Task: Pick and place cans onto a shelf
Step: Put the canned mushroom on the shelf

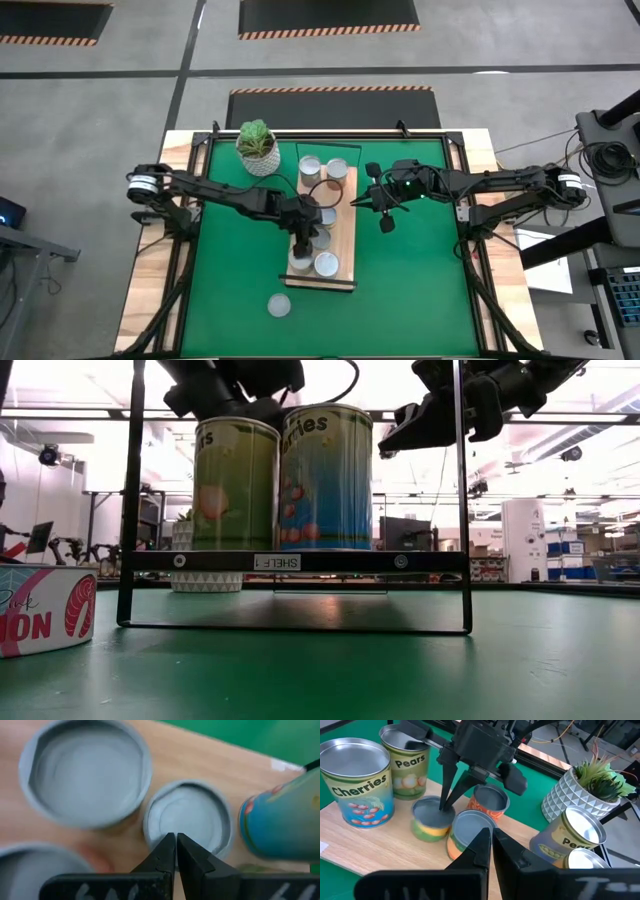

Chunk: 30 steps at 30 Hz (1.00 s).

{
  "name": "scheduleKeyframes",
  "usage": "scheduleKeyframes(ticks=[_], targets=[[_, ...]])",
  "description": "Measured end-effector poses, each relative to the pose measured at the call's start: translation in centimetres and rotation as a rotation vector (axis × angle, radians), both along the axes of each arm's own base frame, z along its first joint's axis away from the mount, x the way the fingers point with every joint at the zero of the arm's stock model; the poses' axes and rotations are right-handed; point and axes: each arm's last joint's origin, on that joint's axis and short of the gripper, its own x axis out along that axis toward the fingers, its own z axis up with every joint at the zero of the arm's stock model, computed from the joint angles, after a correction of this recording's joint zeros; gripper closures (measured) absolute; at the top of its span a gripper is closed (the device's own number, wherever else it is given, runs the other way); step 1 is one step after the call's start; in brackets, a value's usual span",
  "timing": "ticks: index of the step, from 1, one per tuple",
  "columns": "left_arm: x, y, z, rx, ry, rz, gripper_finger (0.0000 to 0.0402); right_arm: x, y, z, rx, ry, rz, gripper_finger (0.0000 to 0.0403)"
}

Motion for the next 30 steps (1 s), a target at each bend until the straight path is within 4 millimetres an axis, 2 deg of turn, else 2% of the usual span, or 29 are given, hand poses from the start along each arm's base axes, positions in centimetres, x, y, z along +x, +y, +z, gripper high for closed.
scheduleKeyframes(ticks=[7,13,21,30], targets=[[-0.7,0.0,0.2,-0.023,0.052,0.034,0.0402,0.0,0.0,0.0,0.000,0.000,-0.001,0.0394],[-0.4,0.0,1.0,-0.024,0.030,0.033,0.0402,0.0,0.0,0.0,-0.003,0.000,-0.007,0.0394],[-0.7,0.0,1.8,-0.023,0.111,0.036,0.0402,0.0,0.0,0.0,-0.003,0.001,-0.007,0.0394],[-0.2,0.0,1.9,0.020,0.063,0.032,0.0402,0.0,0.0,0.0,-0.003,0.001,-0.007,0.0394]])
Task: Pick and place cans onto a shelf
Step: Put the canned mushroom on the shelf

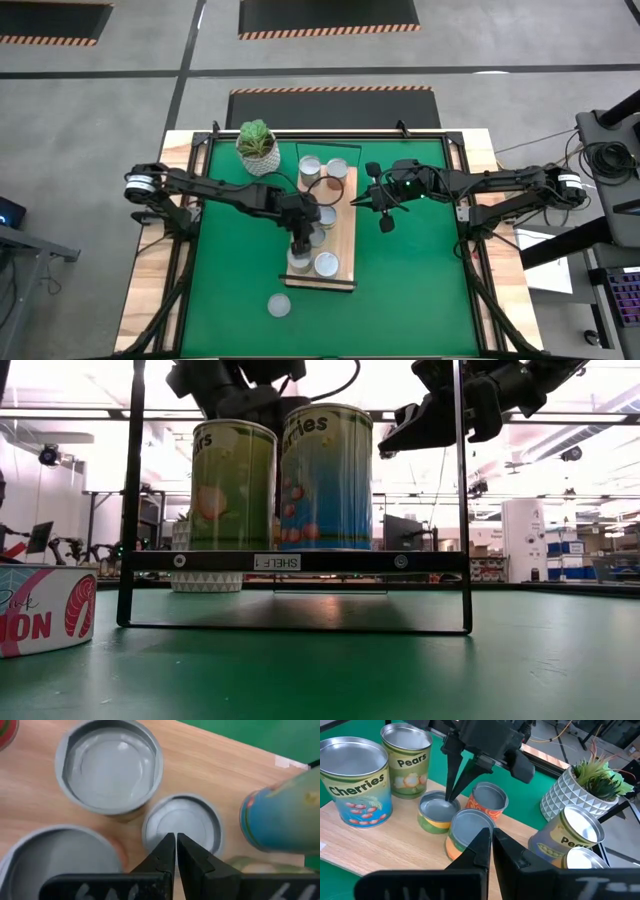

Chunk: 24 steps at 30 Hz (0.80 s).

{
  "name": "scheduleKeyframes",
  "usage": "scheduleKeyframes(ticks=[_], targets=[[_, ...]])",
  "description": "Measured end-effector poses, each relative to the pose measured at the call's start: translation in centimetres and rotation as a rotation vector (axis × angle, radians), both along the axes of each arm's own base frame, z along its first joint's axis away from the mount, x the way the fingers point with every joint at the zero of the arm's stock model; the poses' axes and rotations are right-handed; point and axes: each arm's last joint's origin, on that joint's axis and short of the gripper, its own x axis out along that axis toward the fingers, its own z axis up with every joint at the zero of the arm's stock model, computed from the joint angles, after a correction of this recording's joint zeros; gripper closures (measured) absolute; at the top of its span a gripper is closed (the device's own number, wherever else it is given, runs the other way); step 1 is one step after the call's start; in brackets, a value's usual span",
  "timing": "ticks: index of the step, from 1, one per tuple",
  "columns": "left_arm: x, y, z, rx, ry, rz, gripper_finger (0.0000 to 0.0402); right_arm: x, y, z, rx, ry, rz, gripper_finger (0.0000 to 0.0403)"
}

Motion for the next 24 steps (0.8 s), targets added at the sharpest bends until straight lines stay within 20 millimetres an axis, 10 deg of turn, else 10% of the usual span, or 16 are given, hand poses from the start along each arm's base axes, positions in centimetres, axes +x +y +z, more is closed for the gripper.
scheduleKeyframes(ticks=[24], targets=[[0.1,-1.0,-1.6,-0.044,0.082,0.049,0.0402,0.0,0.0,0.0,0.007,0.002,-0.003,0.0394]])
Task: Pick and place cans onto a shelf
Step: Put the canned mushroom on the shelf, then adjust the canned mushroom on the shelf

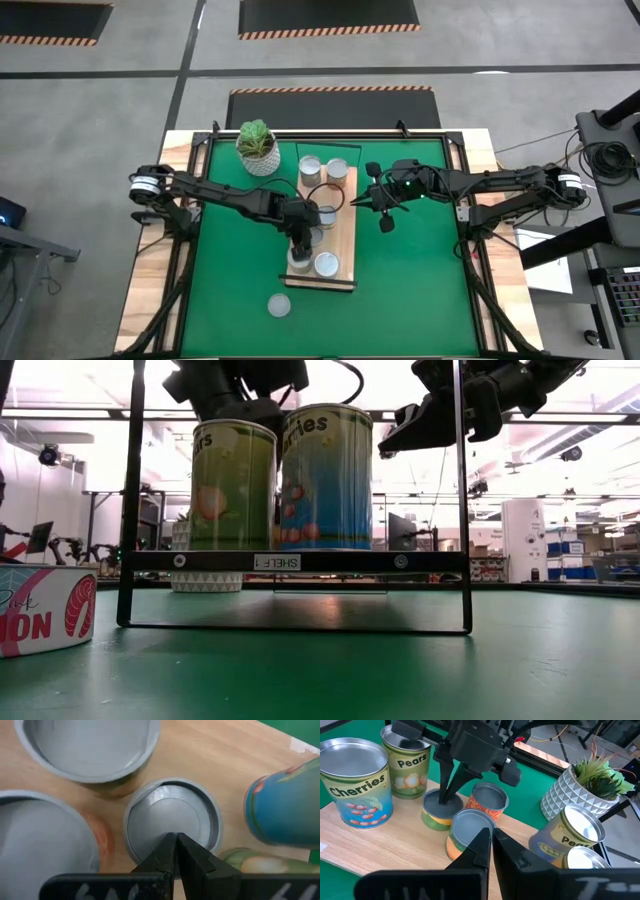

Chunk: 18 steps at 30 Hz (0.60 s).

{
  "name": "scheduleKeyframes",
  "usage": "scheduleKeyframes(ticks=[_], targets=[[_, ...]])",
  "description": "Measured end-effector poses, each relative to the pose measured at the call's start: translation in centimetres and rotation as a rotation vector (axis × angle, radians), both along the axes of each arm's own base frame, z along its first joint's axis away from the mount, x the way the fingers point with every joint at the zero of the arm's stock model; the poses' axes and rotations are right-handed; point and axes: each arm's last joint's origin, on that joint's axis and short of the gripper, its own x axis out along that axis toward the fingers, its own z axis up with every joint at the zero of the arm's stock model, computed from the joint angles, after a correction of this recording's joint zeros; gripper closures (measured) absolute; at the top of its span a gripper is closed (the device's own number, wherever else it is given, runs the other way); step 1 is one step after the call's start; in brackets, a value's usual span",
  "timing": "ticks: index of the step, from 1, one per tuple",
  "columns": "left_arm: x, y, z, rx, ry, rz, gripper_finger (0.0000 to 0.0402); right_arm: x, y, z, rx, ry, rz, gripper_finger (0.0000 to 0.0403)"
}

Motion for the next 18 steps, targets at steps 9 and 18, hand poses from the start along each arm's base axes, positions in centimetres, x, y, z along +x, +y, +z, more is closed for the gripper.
scheduleKeyframes(ticks=[9,18], targets=[[-0.2,-0.1,0.2,-0.005,0.013,0.005,0.0402,0.0,0.0,0.0,0.000,0.000,0.000,0.0394],[-0.6,-0.3,1.2,-0.008,0.005,0.005,0.0402,0.0,0.0,0.0,0.000,0.000,0.000,0.0394]])
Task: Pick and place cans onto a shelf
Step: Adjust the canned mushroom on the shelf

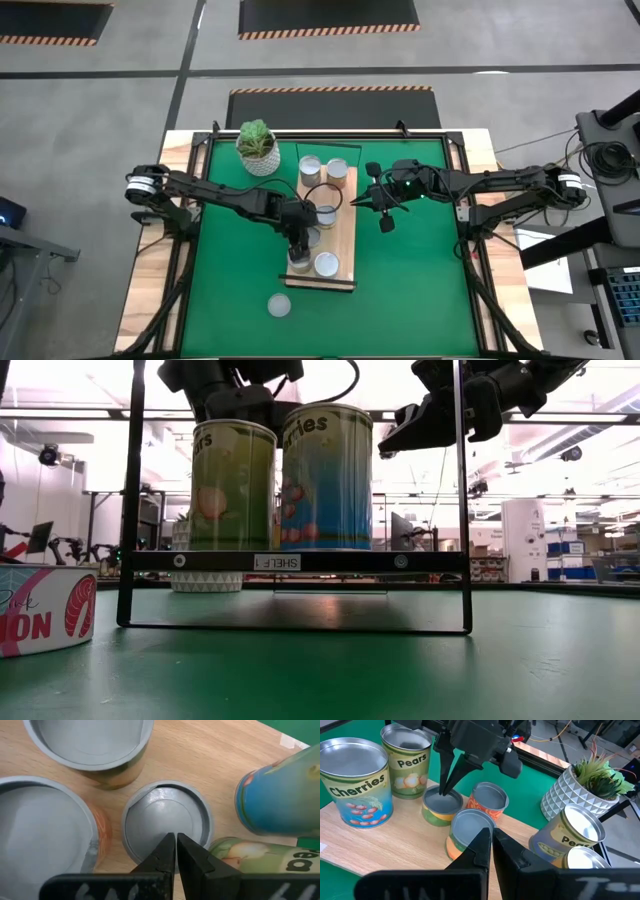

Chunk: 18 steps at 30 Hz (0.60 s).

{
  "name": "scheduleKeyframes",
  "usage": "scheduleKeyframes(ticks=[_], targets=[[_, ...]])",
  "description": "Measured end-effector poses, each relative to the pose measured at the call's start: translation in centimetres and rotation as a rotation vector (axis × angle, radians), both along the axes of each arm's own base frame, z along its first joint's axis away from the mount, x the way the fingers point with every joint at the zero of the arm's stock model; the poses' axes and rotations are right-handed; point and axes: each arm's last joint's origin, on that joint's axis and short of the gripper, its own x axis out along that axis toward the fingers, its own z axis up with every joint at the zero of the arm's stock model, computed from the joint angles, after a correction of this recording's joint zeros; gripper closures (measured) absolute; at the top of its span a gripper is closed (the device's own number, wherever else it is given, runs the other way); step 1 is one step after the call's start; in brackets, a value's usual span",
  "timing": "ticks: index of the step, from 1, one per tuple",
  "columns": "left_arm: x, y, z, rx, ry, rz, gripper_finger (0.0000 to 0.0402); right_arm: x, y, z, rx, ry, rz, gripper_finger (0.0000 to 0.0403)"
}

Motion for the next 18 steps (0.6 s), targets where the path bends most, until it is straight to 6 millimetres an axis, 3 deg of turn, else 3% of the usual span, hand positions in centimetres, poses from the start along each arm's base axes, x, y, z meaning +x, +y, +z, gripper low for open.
scheduleKeyframes(ticks=[18], targets=[[-0.4,-0.5,1.3,0.006,-0.051,-0.032,0.0402,0.0,0.0,0.0,0.000,0.000,0.000,0.0394]])
